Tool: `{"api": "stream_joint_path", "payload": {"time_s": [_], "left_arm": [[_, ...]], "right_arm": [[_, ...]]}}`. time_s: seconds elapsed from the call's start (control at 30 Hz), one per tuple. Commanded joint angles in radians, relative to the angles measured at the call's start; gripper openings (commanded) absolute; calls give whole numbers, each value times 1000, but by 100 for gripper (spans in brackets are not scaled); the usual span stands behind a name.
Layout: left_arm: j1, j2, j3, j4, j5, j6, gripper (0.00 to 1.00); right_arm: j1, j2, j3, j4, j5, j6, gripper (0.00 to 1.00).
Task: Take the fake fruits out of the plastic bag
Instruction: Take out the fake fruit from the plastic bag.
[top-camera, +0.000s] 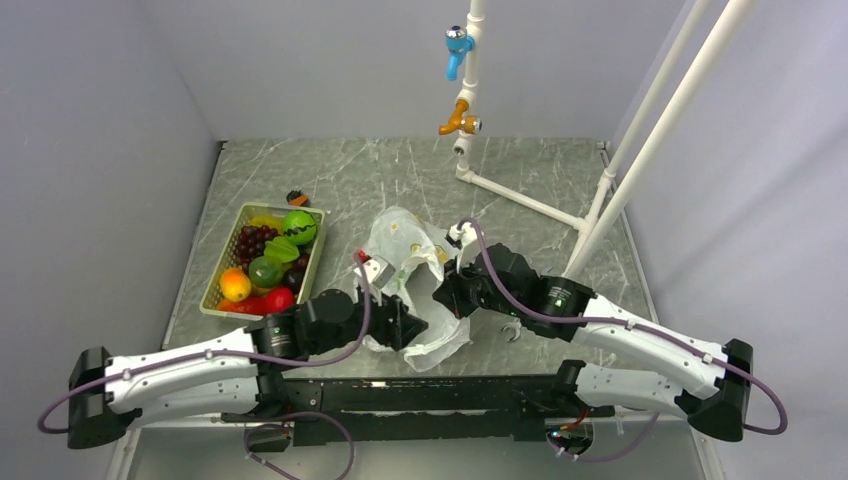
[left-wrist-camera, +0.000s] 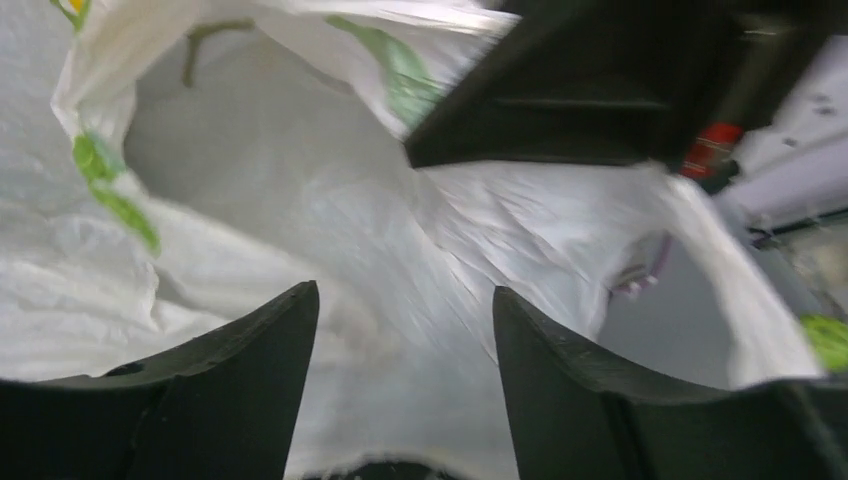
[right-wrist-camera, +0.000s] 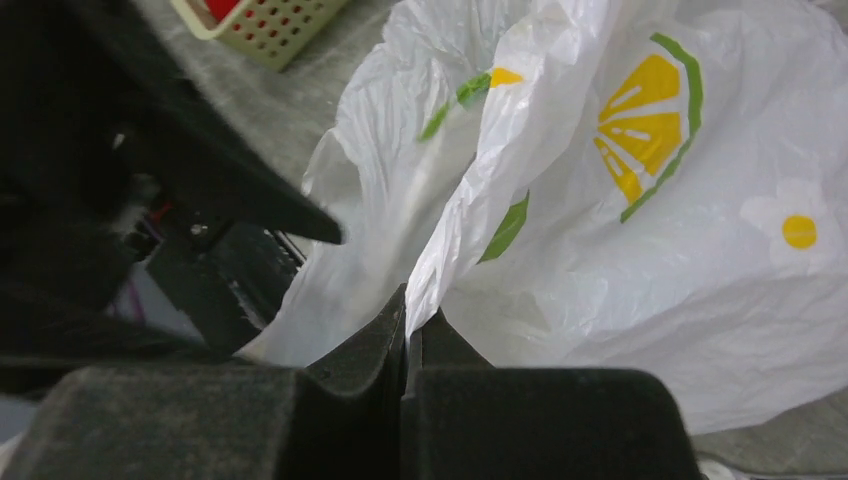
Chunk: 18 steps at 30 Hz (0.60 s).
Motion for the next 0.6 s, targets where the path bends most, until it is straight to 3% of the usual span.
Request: {"api": "stream_joint_path", "payload": {"time_s": [0.0, 0.17, 0.37, 0.5, 0.57], "left_arm": [[-6, 112, 30, 154, -165, 29, 66], [2, 253, 47, 174, -242, -47, 66], [40, 435, 171, 4, -375, -71, 99], [161, 621, 332, -233, -416, -133, 97], [176, 653, 386, -332, -498, -144, 81]], "right_arm": [[0, -36, 50, 35, -104, -20, 0], [0, -68, 2, 34, -107, -4, 0], [0, -121, -69, 36, -115, 27, 0], [1, -166, -105, 22, -97, 28, 0], [1, -180, -118, 4, -81, 24, 0]]}}
